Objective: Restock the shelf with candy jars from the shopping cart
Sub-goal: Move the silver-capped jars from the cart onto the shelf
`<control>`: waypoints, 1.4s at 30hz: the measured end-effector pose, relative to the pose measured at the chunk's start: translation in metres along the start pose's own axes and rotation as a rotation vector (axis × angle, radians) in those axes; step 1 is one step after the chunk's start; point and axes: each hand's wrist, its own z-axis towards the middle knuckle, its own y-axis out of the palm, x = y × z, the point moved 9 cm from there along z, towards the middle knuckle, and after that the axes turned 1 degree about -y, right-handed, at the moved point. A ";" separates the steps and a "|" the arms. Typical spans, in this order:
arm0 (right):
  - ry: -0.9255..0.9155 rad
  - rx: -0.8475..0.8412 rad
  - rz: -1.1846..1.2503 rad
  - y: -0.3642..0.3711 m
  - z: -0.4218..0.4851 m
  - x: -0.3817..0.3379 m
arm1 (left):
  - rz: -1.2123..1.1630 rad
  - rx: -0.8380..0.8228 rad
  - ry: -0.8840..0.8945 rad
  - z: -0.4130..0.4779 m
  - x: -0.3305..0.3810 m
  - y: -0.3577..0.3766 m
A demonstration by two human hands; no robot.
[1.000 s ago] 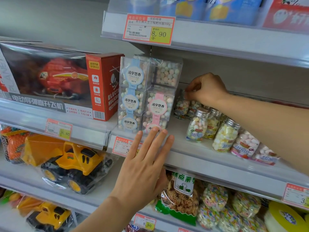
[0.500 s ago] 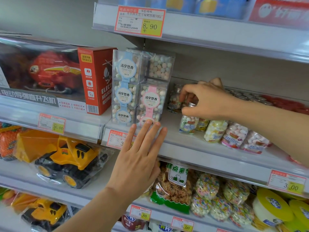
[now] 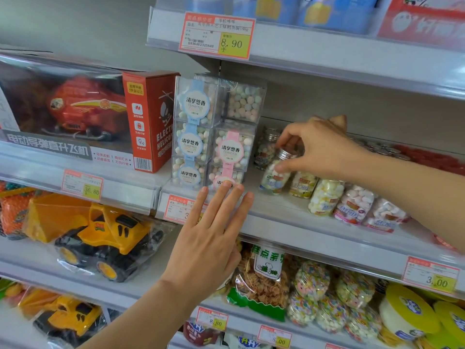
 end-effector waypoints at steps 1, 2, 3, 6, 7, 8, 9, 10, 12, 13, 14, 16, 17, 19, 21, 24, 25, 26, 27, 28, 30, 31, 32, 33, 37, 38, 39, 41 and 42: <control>0.023 0.023 0.011 0.002 0.005 0.002 | 0.001 -0.002 -0.003 0.000 0.000 0.000; 0.042 0.045 0.006 0.006 0.010 0.004 | 0.001 -0.004 -0.004 0.000 0.000 0.000; 0.055 0.064 -0.008 0.009 0.016 0.005 | 0.001 -0.006 -0.006 0.000 0.000 0.000; 0.081 0.108 -0.047 0.015 0.029 0.008 | 0.000 -0.009 -0.009 0.000 0.001 0.000; 0.086 0.114 -0.050 0.016 0.032 0.009 | -0.003 -0.009 -0.011 0.001 0.001 0.000; 0.090 0.117 -0.048 0.018 0.034 0.009 | -0.006 -0.009 -0.012 0.001 0.001 0.000; 0.092 0.119 -0.043 0.019 0.037 0.009 | -0.008 -0.008 -0.012 0.001 0.001 -0.001; 0.092 0.119 -0.039 0.021 0.039 0.009 | -0.009 -0.008 -0.012 0.001 0.000 -0.001; 0.084 0.122 -0.051 0.024 0.042 0.007 | -0.009 -0.009 -0.007 0.000 -0.001 0.000; 0.080 0.127 -0.068 0.025 0.043 0.007 | -0.009 -0.011 -0.005 0.000 -0.001 0.000; 0.077 0.133 -0.092 0.025 0.044 0.006 | -0.010 -0.011 -0.005 0.000 -0.001 0.000; 0.075 0.143 -0.136 0.024 0.044 0.006 | -0.011 -0.013 -0.007 0.000 -0.001 0.001; 0.074 0.147 -0.147 0.024 0.045 0.006 | -0.012 -0.017 -0.010 0.000 -0.001 0.001; 0.079 0.147 -0.149 0.025 0.045 0.005 | -0.015 -0.027 -0.016 0.000 -0.001 0.002; 0.093 0.148 -0.139 0.024 0.046 0.005 | -0.013 -0.035 -0.018 0.000 -0.001 0.003; 0.109 0.159 -0.134 0.023 0.044 0.006 | -0.016 -0.045 -0.017 0.001 0.001 0.002; 0.112 0.164 -0.132 0.023 0.044 0.006 | -0.018 -0.050 -0.018 0.001 0.001 0.002; 0.115 0.166 -0.133 0.023 0.043 0.006 | -0.019 -0.054 -0.019 0.001 0.001 0.001; 0.116 0.167 -0.137 0.023 0.043 0.005 | -0.020 -0.059 -0.020 0.001 0.001 0.001; 0.114 0.164 -0.142 0.023 0.042 0.004 | -0.019 -0.066 -0.020 0.001 0.000 0.000; 0.106 0.158 -0.131 0.019 0.037 0.002 | -0.016 -0.082 -0.017 0.000 0.000 -0.001; 0.102 0.157 -0.109 0.015 0.033 0.000 | -0.015 -0.084 -0.016 0.000 0.000 -0.002; 0.096 0.160 -0.080 0.010 0.027 -0.002 | -0.018 -0.082 -0.020 -0.001 0.000 -0.003; 0.088 0.169 -0.047 0.004 0.019 -0.005 | -0.026 -0.080 -0.029 -0.002 -0.001 -0.006; 0.023 0.255 0.160 -0.017 -0.028 -0.028 | -0.077 -0.046 -0.069 -0.011 -0.006 -0.019; -0.001 0.258 0.220 -0.019 -0.044 -0.037 | -0.095 -0.021 -0.075 -0.015 -0.007 -0.023; -0.025 0.238 0.279 -0.018 -0.059 -0.048 | -0.115 0.006 -0.083 -0.022 -0.008 -0.027; -0.057 0.161 0.382 -0.005 -0.090 -0.073 | -0.151 0.052 -0.088 -0.038 -0.010 -0.032; -0.072 0.111 0.427 0.005 -0.105 -0.086 | -0.166 0.060 -0.088 -0.048 -0.011 -0.032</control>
